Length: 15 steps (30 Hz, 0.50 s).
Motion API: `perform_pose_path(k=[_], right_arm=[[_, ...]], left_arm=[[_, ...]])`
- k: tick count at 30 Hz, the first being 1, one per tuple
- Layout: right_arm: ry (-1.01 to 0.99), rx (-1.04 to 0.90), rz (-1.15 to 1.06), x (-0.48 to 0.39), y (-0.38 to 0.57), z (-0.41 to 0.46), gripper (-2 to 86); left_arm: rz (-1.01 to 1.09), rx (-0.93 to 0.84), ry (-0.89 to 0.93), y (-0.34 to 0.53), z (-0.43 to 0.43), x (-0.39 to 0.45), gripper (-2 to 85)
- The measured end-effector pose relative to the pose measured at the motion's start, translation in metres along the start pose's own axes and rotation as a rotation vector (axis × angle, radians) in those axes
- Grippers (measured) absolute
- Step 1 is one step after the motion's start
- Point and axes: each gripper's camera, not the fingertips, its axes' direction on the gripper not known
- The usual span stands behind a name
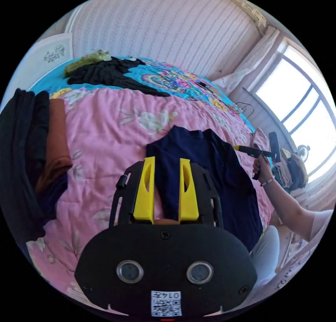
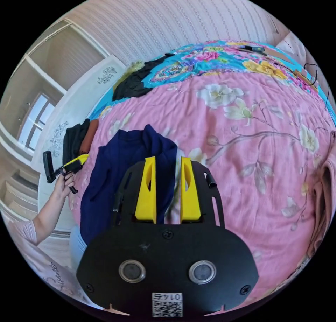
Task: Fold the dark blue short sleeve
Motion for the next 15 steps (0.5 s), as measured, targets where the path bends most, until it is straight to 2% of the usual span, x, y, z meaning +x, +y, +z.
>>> perform_pose_path(k=[2, 4, 7, 12, 15], right_arm=[[-0.064, -0.045, 0.01, 0.0, -0.011, 0.009, 3.5], [-0.065, 0.022, -0.005, -0.007, -0.016, -0.003, 2.4], [-0.04, 0.064, -0.019, -0.015, -0.031, -0.019, 1.6], [0.123, -0.18, -0.038, -0.018, -0.051, 0.033, 1.2], [0.099, -0.151, -0.04, -0.018, -0.046, 0.027, 1.1]], left_arm=[[-0.047, -0.034, 0.069, -0.007, 0.007, -0.018, 13.4], [-0.057, -0.11, 0.109, -0.012, 0.019, -0.028, 13.2], [0.001, -0.151, 0.016, -0.017, 0.023, -0.031, 9.1], [0.013, -0.165, 0.087, -0.017, 0.012, -0.045, 1.6], [-0.024, -0.145, 0.124, -0.011, -0.004, -0.057, 0.2]])
